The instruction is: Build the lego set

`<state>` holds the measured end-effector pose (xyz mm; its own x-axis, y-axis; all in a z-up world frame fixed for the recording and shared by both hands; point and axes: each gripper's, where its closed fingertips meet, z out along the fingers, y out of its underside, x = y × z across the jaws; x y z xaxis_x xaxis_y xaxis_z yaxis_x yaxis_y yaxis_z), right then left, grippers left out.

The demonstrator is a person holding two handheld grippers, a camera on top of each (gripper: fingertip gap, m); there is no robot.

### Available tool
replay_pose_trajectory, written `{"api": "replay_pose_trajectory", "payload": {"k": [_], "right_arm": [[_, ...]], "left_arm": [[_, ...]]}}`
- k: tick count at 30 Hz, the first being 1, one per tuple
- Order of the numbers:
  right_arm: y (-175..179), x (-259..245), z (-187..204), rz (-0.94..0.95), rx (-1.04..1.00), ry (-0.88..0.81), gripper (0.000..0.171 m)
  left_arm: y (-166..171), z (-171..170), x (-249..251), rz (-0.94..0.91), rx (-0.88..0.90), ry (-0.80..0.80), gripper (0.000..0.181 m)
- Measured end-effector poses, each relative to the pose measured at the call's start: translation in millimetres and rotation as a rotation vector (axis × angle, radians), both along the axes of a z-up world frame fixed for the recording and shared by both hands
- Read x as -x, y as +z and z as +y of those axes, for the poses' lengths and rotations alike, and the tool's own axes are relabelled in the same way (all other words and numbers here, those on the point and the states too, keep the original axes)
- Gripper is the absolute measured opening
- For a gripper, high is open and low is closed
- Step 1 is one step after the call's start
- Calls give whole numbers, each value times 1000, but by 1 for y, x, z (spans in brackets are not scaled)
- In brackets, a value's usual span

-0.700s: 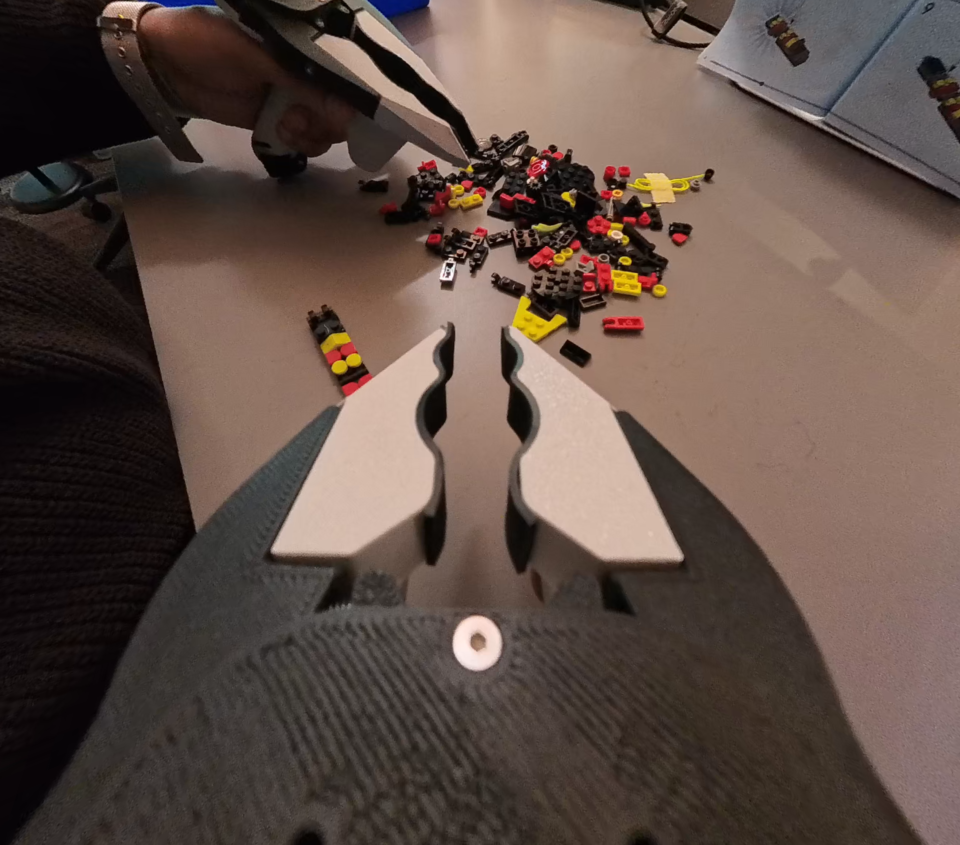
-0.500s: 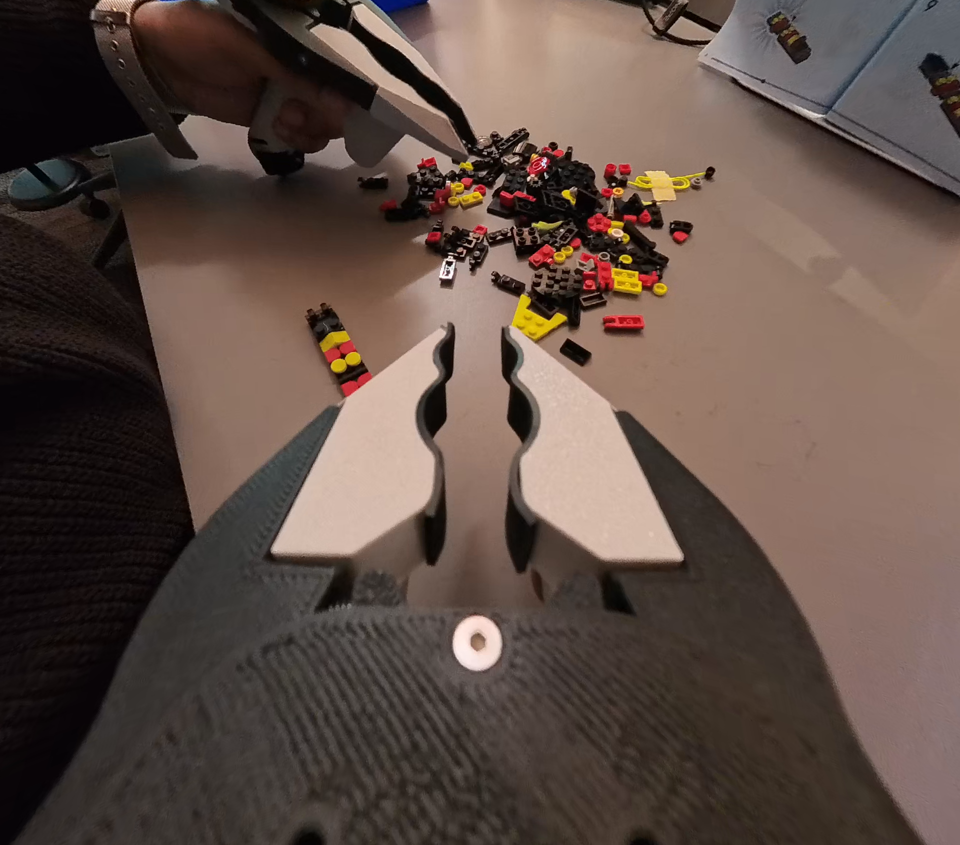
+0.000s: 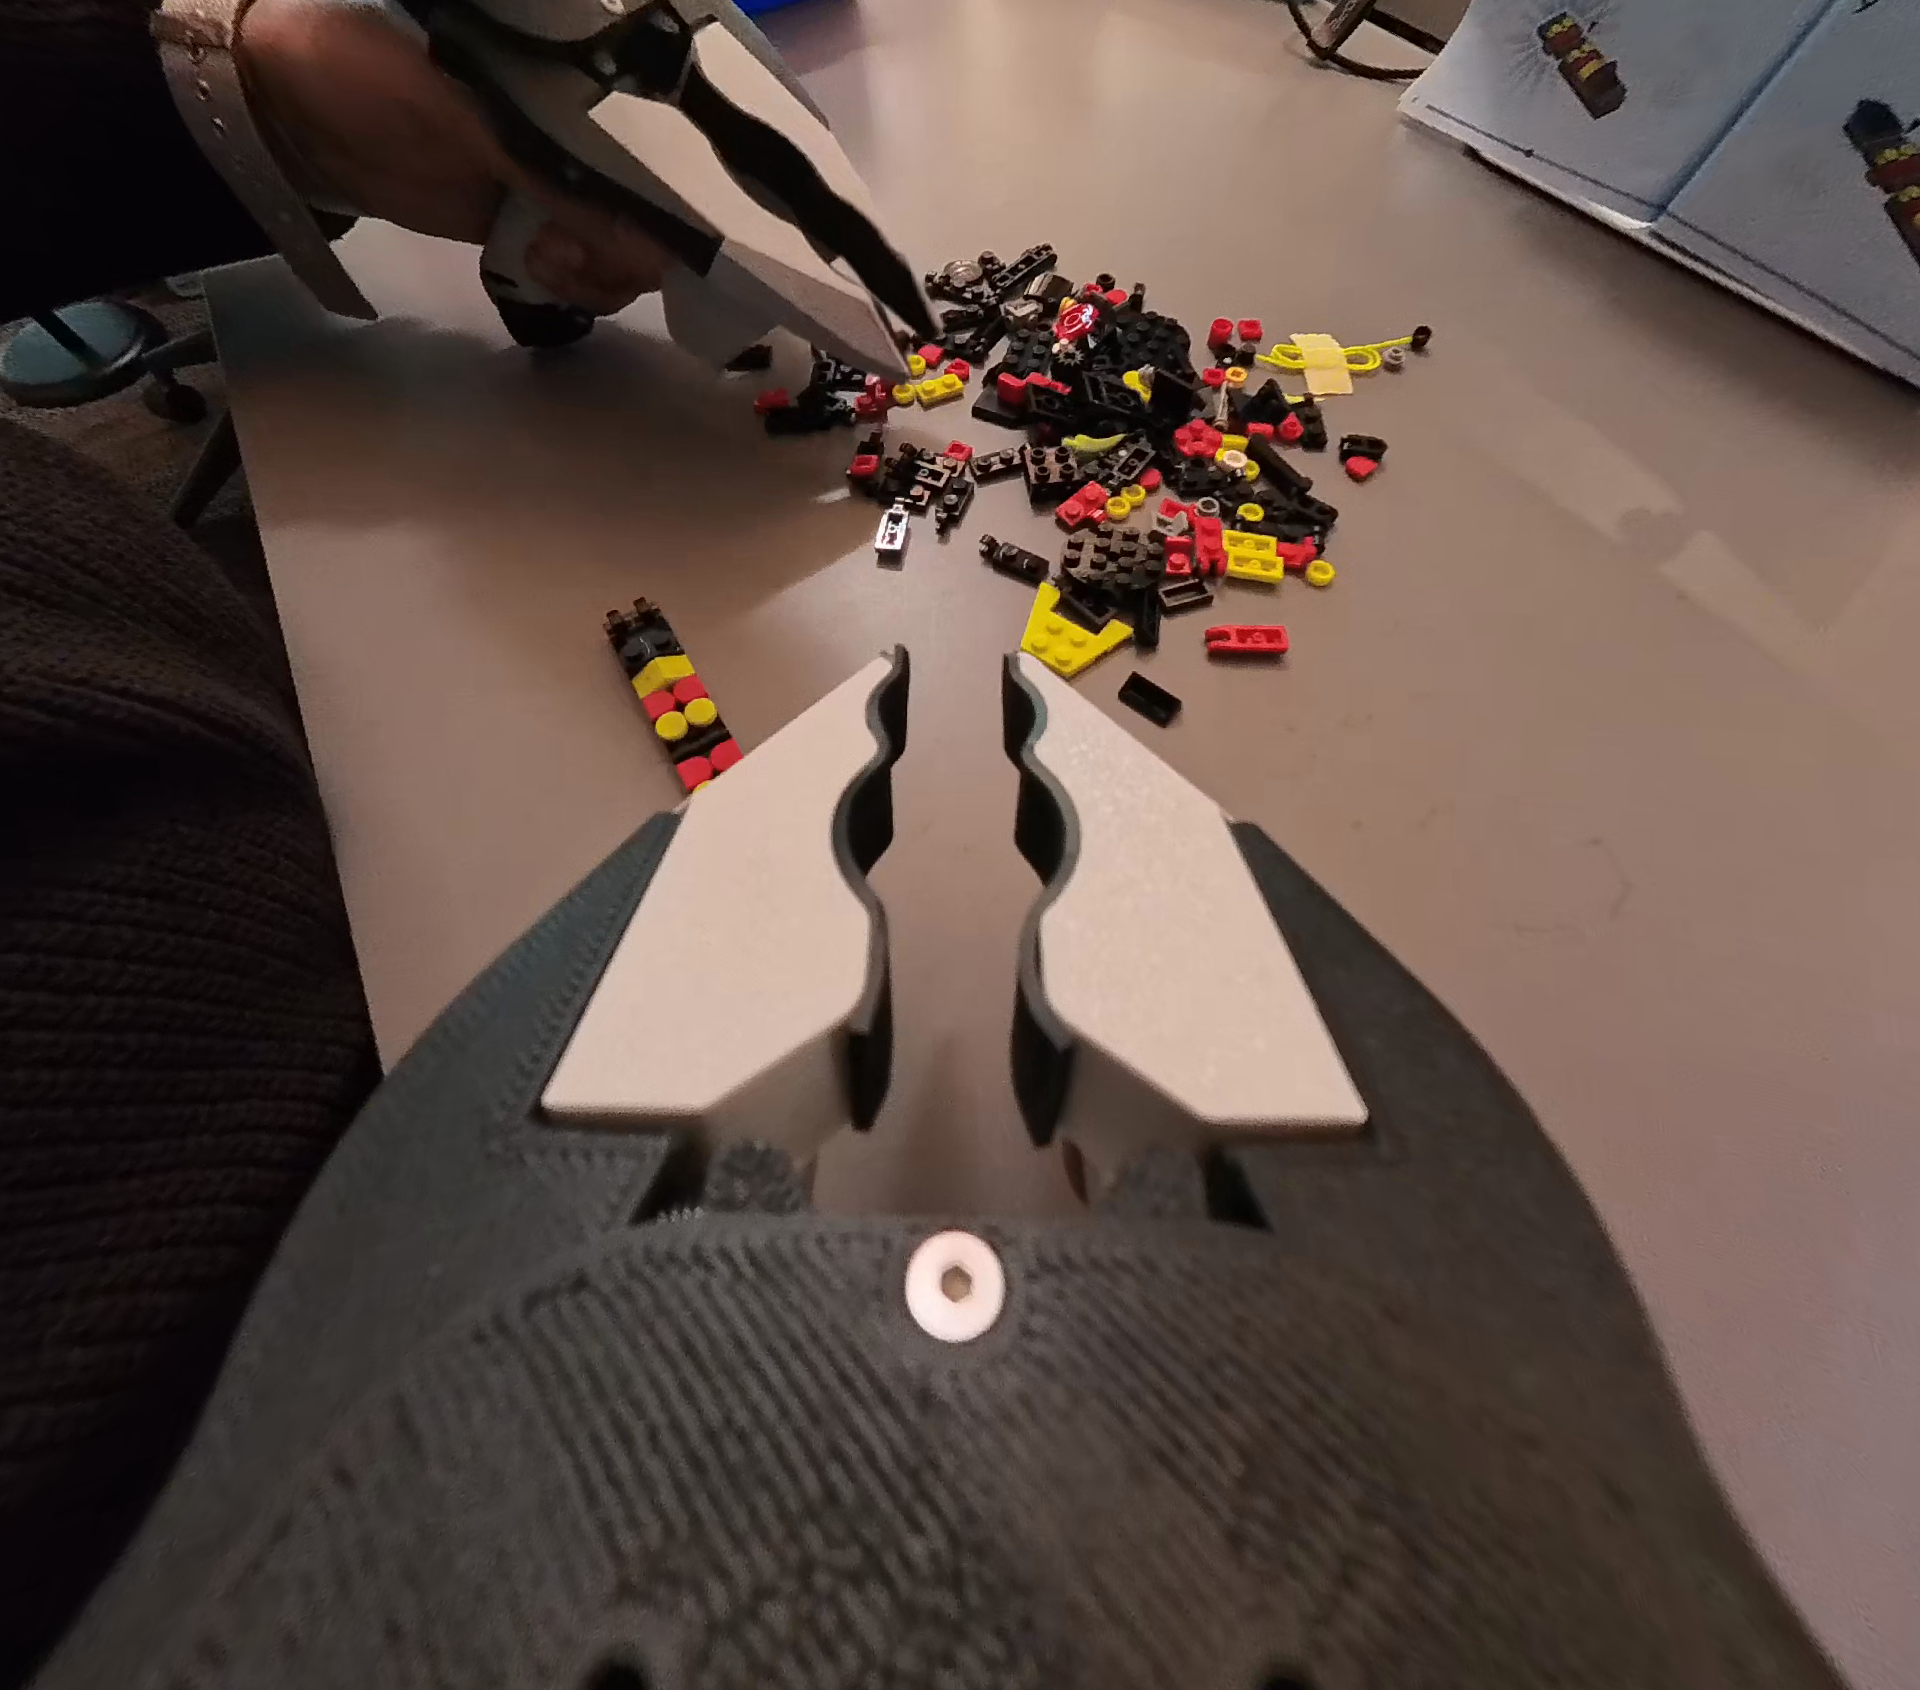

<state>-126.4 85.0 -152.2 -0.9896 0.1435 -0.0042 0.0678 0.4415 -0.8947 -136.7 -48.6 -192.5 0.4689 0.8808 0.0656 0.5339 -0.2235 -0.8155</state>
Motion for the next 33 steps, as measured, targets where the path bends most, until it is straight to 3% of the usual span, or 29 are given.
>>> {"api": "replay_pose_trajectory", "payload": {"k": [17,33], "right_arm": [[-2,0,0,5,-11,-1,17],[-7,-7,-13,-11,-15,24,15]], "left_arm": [[-19,19,-17,-62,139,-148,26],[-22,29,-26,-65,159,-231,20]]}}
